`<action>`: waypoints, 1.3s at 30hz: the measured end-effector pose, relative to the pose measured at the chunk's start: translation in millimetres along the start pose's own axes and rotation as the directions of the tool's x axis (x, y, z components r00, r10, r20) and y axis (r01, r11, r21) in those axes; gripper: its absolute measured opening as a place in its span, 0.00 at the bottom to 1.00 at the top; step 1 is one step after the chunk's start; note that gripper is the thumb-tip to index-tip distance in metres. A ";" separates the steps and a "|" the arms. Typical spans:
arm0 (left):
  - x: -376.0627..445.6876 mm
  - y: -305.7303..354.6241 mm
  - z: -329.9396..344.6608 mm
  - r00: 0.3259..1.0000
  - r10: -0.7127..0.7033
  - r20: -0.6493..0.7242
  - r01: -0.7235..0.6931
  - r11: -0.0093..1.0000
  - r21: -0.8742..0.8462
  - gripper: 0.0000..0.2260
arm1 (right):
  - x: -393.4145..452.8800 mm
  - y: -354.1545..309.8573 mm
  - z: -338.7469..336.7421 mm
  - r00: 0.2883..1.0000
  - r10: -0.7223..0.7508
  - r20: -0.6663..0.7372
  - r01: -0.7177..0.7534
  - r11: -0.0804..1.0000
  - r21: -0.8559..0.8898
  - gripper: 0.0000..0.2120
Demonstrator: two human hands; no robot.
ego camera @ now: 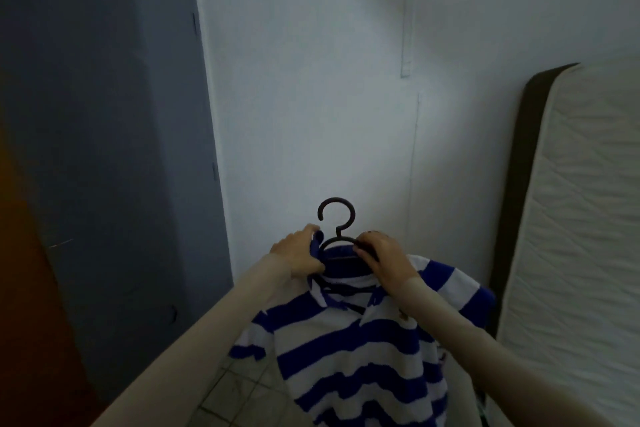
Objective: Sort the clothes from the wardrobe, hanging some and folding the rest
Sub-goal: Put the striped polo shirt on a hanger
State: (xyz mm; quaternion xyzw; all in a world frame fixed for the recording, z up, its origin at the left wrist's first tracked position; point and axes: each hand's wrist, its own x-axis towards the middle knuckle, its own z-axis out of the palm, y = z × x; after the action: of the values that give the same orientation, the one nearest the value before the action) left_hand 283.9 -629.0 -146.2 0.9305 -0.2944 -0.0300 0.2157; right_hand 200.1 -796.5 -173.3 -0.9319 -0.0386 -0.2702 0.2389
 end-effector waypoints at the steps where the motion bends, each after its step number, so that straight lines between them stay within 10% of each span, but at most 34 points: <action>1: 3.4 1.7 8.9 1.000 0.002 0.026 -0.002 1.000 0.008 0.33 | -2.5 5.1 -4.4 1.000 0.006 0.020 -0.006 1.000 -0.005 0.08; 16: 35.1 14.3 118.7 0.986 -0.133 -0.103 0.108 0.970 -0.218 0.12 | -27.8 88.9 -31.4 0.969 0.236 0.072 -0.246 0.952 0.183 0.13; 22: 44.0 7.1 125.1 0.969 -0.231 -0.092 0.208 0.956 -0.209 0.12 | -29.7 82.9 -24.0 0.923 0.367 -0.113 -0.217 0.741 0.635 0.14; 28: 54.5 -1.7 118.2 0.970 -0.233 -0.074 0.186 0.899 -0.395 0.15 | -34.9 87.7 -3.8 0.924 0.336 0.183 -0.351 0.552 0.756 0.09; 34: 66.2 -11.8 121.2 0.982 -0.182 -0.056 0.131 0.860 -0.494 0.17 | -53.6 111.5 28.5 0.767 0.631 0.114 -0.581 0.609 0.539 0.06; 39: 80.5 -20.5 138.5 0.995 -0.095 0.003 0.080 0.819 -0.568 0.20 | -64.7 134.5 60.7 0.460 0.779 0.426 -0.887 0.384 0.256 0.16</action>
State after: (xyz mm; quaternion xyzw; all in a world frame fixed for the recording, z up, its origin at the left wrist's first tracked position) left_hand 335.9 -712.3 -274.4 0.8371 -0.2264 -0.1141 0.4847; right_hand 201.5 -883.3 -309.1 -0.7643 0.3499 0.0174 0.5415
